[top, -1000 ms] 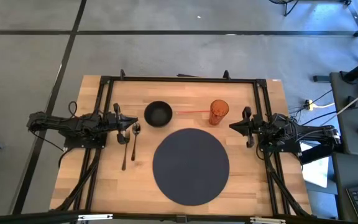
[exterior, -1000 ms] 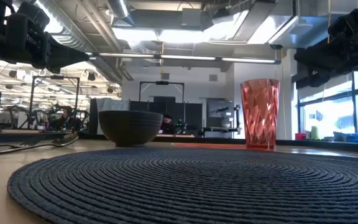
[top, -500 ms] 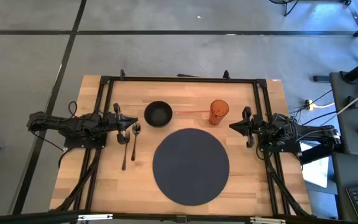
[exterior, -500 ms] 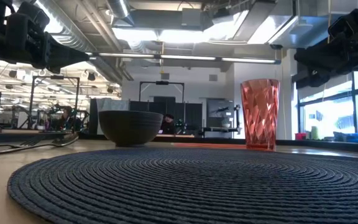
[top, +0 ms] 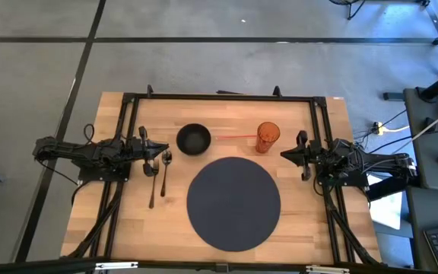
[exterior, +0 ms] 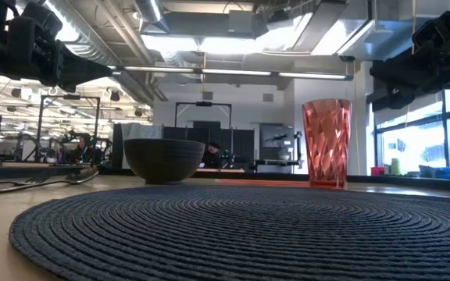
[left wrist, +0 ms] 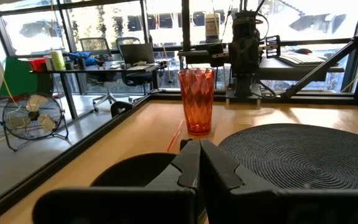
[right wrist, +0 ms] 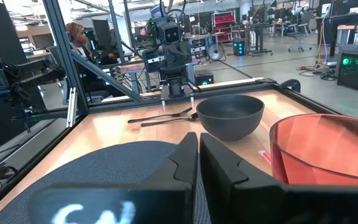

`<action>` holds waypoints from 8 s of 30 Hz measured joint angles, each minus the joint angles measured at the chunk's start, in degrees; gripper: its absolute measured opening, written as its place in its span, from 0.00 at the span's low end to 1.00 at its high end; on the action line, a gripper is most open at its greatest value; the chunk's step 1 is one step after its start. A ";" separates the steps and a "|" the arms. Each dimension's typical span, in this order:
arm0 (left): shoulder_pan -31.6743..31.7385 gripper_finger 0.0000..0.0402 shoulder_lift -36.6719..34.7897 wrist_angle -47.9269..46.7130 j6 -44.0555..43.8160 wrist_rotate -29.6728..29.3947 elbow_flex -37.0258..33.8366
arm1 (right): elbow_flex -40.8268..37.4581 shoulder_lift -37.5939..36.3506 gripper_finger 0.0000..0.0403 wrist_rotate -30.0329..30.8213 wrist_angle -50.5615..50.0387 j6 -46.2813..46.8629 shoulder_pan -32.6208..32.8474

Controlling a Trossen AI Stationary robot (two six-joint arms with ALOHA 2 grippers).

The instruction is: Pick & Place Utensil

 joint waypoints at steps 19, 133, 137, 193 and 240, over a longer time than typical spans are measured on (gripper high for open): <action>0.02 0.00 -0.02 0.00 0.00 0.00 0.00 | 0.00 0.00 0.05 -0.01 0.02 0.00 0.00; 0.53 0.00 26.51 -1.87 -11.32 -7.51 24.82 | 0.00 0.01 0.01 5.37 12.00 -17.53 0.00; 2.91 0.00 37.73 -12.01 -14.84 -5.20 34.25 | 0.00 0.00 0.01 6.57 11.38 -17.00 -0.02; 13.00 0.24 96.83 -52.18 -4.48 17.04 68.94 | 0.00 0.01 0.01 4.77 17.04 -7.05 0.00; -10.42 0.01 107.26 -47.52 -23.38 13.73 92.14 | 0.00 0.00 0.01 6.58 13.57 -7.83 0.00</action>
